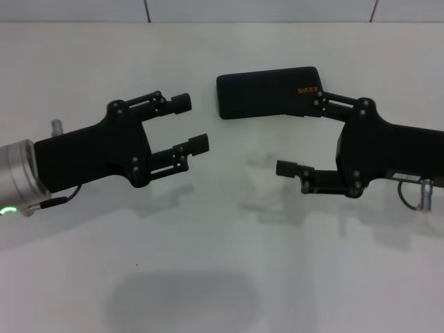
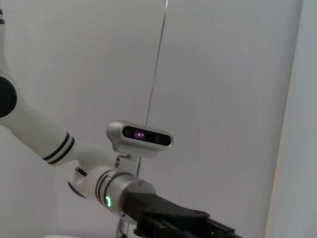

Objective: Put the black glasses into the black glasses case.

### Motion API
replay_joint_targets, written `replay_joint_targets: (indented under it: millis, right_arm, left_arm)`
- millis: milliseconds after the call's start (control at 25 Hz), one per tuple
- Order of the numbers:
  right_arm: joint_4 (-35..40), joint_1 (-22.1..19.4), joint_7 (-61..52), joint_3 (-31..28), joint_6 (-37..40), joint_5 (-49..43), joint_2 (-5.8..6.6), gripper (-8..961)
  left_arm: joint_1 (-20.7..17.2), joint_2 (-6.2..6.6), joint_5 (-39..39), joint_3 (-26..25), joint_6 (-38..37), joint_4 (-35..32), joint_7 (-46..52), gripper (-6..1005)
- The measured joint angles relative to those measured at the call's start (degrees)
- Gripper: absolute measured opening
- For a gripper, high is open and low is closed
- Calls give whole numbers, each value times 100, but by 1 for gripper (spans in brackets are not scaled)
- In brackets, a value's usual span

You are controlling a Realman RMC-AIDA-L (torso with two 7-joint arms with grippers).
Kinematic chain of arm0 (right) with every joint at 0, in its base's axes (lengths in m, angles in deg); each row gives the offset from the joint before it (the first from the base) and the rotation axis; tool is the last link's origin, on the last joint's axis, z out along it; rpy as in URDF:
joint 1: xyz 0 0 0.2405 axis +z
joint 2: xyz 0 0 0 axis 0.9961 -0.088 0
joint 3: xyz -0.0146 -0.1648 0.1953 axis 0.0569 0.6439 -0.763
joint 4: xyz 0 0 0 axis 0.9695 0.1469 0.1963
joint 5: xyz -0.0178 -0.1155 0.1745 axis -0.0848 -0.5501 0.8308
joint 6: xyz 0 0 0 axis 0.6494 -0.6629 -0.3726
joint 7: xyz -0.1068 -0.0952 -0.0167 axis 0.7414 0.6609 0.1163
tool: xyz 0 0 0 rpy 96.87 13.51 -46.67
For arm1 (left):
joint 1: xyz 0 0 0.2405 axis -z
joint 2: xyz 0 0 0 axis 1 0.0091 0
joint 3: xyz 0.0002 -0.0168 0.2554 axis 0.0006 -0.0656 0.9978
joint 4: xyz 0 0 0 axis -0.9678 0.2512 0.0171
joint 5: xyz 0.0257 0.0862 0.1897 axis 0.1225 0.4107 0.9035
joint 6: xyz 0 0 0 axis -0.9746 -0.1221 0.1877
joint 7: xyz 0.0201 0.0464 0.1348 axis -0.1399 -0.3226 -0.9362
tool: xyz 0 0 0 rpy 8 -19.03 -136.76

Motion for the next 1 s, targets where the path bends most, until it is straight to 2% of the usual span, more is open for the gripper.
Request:
replay_joint_targets:
  millis: [200,440,720,1000]
  right_arm:
    - [-551,211,44,-109,236,0,35,766]
    - [-642,220,103,-204,311,-51,67,766]
    - [-643,208,69,-174,506,-100,237,766]
    - [-653,187,67,-207,360,-134,218,766]
  left_arm:
    - [157,-18,156,1,179,214,-117,684]
    - [212,-85,227,30,388,348,-253,684]
    - [172,-93,338,29,327,345,-436,684]
    - [204,-68,462,34,257,297,-472,684]
